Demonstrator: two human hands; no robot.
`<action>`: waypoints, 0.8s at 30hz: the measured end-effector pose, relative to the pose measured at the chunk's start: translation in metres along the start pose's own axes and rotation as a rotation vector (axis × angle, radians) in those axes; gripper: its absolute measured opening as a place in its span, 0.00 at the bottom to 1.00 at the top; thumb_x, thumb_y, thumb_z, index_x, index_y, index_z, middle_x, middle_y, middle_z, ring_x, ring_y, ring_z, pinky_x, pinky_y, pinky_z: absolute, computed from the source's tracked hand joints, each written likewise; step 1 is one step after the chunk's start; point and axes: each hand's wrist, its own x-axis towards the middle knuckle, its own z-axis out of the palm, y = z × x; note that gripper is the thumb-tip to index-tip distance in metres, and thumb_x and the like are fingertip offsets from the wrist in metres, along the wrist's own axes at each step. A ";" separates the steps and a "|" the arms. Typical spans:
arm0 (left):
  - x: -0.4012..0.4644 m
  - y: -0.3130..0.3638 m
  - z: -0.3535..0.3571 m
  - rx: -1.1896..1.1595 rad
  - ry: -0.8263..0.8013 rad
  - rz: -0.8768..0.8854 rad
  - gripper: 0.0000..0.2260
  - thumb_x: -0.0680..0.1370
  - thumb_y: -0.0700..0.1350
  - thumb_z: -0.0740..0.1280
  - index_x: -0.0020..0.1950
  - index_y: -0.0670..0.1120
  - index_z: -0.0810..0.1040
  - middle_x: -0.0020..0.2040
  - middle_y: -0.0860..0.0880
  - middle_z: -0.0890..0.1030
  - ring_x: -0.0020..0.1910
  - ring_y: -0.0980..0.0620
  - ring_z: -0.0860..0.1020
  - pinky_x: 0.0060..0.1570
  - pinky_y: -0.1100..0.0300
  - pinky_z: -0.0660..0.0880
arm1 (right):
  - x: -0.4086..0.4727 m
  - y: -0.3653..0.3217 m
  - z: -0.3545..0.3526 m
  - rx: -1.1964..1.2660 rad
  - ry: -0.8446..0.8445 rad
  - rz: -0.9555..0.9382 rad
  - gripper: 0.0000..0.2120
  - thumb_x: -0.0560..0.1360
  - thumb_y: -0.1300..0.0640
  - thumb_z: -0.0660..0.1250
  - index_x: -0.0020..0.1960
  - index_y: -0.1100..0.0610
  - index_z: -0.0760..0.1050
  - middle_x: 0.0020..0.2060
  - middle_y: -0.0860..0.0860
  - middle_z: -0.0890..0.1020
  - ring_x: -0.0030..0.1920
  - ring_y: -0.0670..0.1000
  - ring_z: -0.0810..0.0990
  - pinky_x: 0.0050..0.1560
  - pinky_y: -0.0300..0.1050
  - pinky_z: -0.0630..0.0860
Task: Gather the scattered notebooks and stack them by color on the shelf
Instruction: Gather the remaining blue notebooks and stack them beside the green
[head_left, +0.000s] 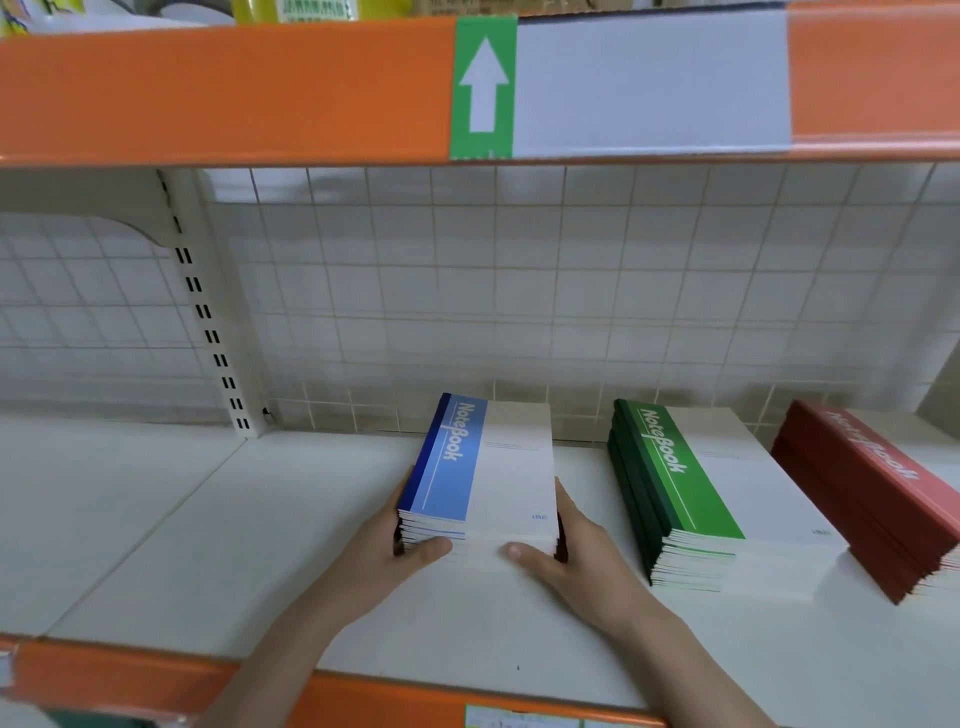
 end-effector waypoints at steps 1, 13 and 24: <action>0.000 0.001 0.000 0.011 0.007 0.007 0.30 0.75 0.46 0.69 0.75 0.50 0.61 0.64 0.60 0.77 0.63 0.60 0.75 0.59 0.69 0.72 | 0.000 0.000 0.000 0.002 0.008 0.001 0.30 0.73 0.50 0.72 0.69 0.44 0.61 0.56 0.36 0.80 0.53 0.34 0.78 0.49 0.28 0.71; 0.002 -0.008 0.001 0.074 0.055 -0.022 0.34 0.69 0.39 0.76 0.70 0.55 0.66 0.59 0.64 0.79 0.58 0.61 0.77 0.58 0.64 0.74 | 0.002 0.001 0.003 -0.029 0.019 0.031 0.35 0.67 0.53 0.76 0.68 0.44 0.61 0.55 0.39 0.80 0.53 0.40 0.78 0.54 0.37 0.75; 0.002 -0.006 0.004 0.110 0.112 -0.034 0.34 0.70 0.34 0.74 0.72 0.48 0.66 0.57 0.60 0.80 0.56 0.63 0.78 0.58 0.63 0.74 | 0.003 0.001 0.006 -0.082 0.050 0.042 0.37 0.68 0.56 0.76 0.70 0.45 0.60 0.54 0.40 0.81 0.51 0.40 0.79 0.49 0.31 0.73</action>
